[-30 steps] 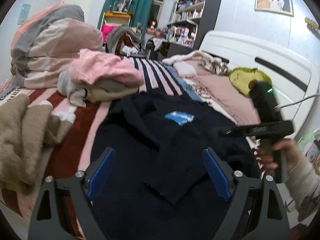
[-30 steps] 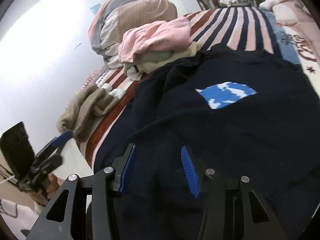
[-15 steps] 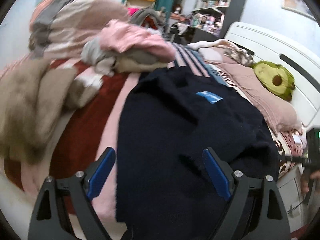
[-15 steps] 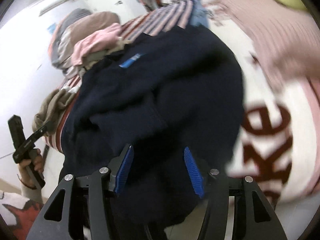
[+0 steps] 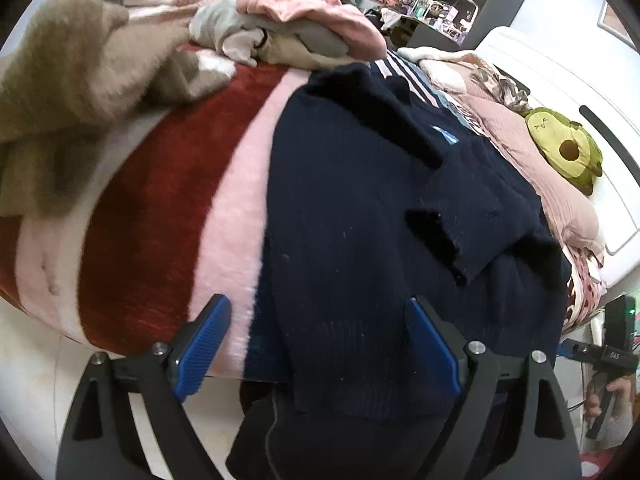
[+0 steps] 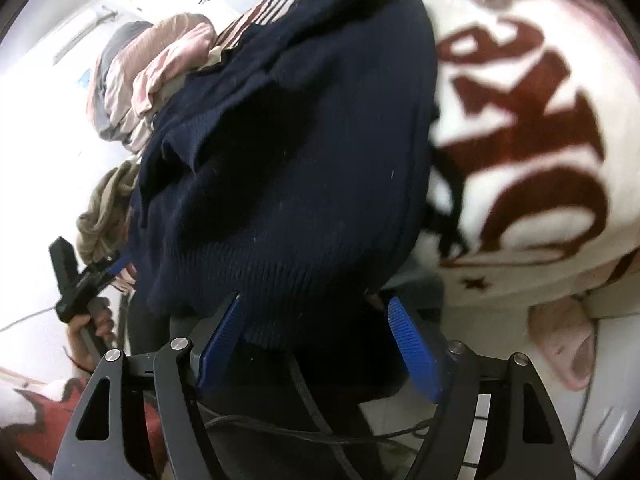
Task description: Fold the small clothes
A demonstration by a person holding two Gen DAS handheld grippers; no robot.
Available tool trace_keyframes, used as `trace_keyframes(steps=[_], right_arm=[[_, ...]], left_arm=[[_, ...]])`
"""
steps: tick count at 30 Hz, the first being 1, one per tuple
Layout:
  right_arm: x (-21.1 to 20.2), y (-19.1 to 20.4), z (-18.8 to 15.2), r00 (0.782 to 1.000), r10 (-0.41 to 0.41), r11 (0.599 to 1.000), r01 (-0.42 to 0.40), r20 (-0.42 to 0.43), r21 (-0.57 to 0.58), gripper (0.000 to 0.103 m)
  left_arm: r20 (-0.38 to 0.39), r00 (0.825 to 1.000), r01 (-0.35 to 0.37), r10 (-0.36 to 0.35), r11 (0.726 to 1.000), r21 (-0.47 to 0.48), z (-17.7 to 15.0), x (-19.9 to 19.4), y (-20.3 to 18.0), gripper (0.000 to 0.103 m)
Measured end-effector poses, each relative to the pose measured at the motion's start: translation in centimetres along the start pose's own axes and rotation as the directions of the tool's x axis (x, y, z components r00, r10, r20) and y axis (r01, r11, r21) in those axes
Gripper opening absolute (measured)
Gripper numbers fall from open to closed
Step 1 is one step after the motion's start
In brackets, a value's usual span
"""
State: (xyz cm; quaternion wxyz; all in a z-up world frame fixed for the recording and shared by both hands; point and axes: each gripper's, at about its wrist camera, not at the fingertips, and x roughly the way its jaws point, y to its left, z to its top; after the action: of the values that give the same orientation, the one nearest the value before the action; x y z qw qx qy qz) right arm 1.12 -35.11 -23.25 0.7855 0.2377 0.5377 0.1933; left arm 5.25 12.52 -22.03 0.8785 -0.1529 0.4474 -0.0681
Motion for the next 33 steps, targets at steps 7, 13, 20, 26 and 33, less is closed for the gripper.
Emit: trace_keyframes(steps=[7,13,20,26,33], right_arm=[[1.5,0.3,0.0,0.985,0.169,0.985,-0.168,-0.026,0.037,0.071],[2.6,2.6,0.2,0.967,0.249,0.968,-0.250,-0.050,-0.013,0.063],[3.6,1.8,-0.3,0.985,0.134,0.991,-0.134,-0.108,0.013,0.072],[1.8,-1.5,-0.5,0.996,0.086,0.992,-0.083,-0.027,0.091,0.084],[1.2,-0.9,0.8,0.948,0.315,0.948,-0.316,0.036,0.025,0.065]], left_arm=[[-0.029,0.997,0.066,-0.068,0.997,-0.044,0.0,-0.1,0.3,0.086],[-0.036,0.979,0.195,-0.200,0.973,-0.122,-0.6,-0.1,0.7,0.086],[-0.072,0.970,0.227,-0.233,0.970,-0.088,-0.7,0.4,-0.8,0.086],[-0.102,0.969,0.220,-0.226,0.973,-0.072,-0.3,0.9,-2.1,0.086],[-0.101,0.945,0.303,-0.312,0.948,-0.095,-0.1,1.5,-4.3,0.065]])
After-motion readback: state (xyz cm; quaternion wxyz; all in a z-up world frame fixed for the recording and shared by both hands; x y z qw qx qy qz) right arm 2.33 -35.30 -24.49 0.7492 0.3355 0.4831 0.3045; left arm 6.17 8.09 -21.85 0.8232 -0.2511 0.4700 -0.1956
